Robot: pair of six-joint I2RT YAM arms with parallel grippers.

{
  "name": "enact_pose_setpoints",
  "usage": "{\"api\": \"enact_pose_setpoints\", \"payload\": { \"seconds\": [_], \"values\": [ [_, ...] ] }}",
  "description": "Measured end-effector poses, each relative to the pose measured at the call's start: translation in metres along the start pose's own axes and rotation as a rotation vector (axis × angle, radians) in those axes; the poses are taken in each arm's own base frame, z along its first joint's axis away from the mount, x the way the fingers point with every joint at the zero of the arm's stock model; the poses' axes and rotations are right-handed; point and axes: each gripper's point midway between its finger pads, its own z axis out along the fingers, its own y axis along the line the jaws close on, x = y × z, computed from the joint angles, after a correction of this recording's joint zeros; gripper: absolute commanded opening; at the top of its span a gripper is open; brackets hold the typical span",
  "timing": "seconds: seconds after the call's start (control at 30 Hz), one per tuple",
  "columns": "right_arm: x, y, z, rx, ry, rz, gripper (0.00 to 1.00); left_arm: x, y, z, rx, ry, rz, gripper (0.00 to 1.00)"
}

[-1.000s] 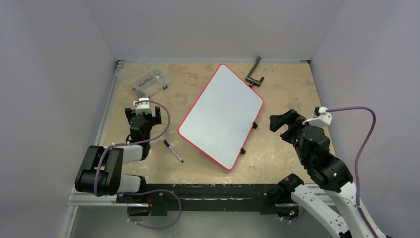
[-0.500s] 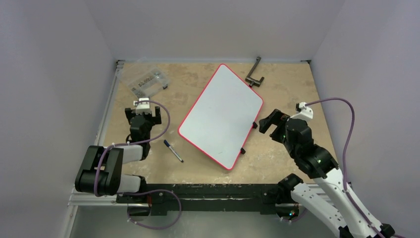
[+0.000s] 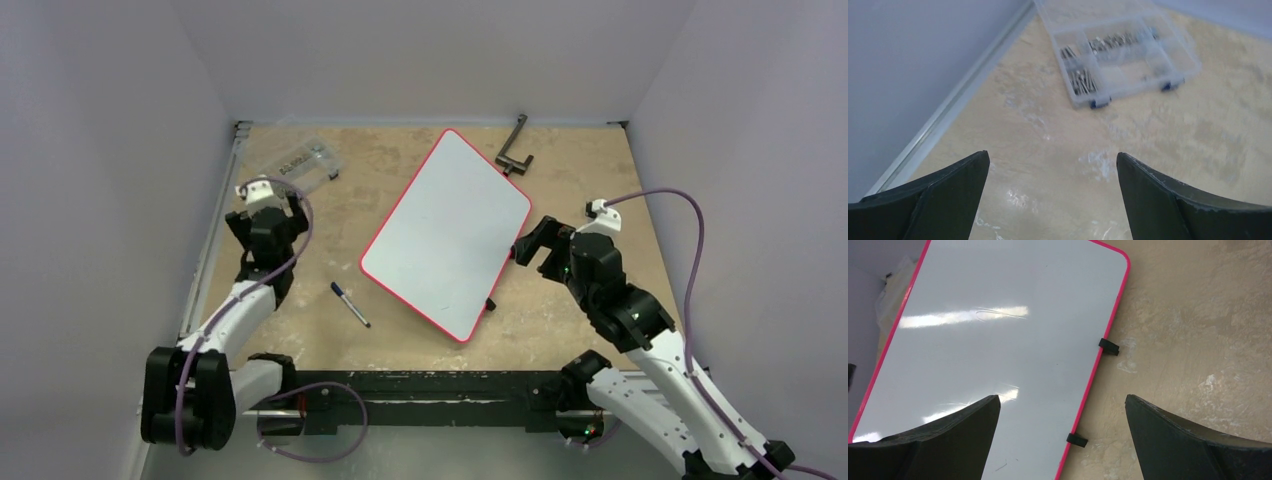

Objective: Write a sentence on the whiteboard
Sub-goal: Pick up the whiteboard marker from the center of the board.

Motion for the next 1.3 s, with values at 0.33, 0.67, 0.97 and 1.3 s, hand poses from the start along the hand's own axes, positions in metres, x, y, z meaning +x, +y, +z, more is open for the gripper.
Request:
{"api": "enact_pose_setpoints", "payload": {
  "seconds": [0.33, 0.67, 0.97, 1.3],
  "values": [
    [-0.005, 0.006, 0.004, -0.029, -0.029, -0.017, 0.99, 0.007, 0.051, -0.048, -0.446, 0.320, -0.329, 1.00],
    [-0.011, 0.007, -0.005, -0.057, -0.056, -0.020, 0.99, 0.027, 0.033, -0.099, -0.300, 0.487, -0.451, 0.97],
    [-0.011, 0.005, -0.009, -0.065, -0.062, -0.012, 0.99, 0.086, 0.009, -0.127, -0.262, 0.752, -0.453, 0.83],
    [-0.004, 0.001, -0.011, -0.057, -0.036, -0.021, 0.99, 0.113, -0.020, -0.138, -0.245, 0.869, -0.423, 0.82]
  ]
}}
